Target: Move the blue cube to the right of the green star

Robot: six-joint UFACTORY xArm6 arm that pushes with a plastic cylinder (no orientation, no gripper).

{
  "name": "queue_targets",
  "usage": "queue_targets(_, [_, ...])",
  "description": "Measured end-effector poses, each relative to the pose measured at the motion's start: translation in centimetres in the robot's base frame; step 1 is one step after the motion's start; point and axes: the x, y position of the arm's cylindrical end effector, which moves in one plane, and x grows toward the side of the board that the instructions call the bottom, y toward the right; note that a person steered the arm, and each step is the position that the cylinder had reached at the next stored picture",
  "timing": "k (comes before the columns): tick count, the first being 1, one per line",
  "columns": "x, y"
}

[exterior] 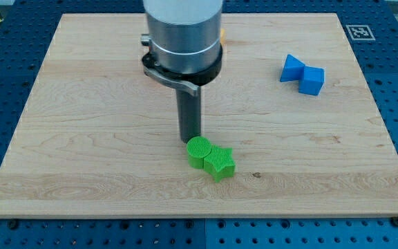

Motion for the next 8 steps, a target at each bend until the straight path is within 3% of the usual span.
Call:
queue_targets(1, [-2.9, 0.2])
queue_targets(2, [-5.0, 4.1])
queue_targets(4, [-5.0, 7.5])
queue_targets(6, [-3.6, 24.0])
queue_targets(7, [-7.1, 28.7])
queue_targets(8, [-10.8, 26.9])
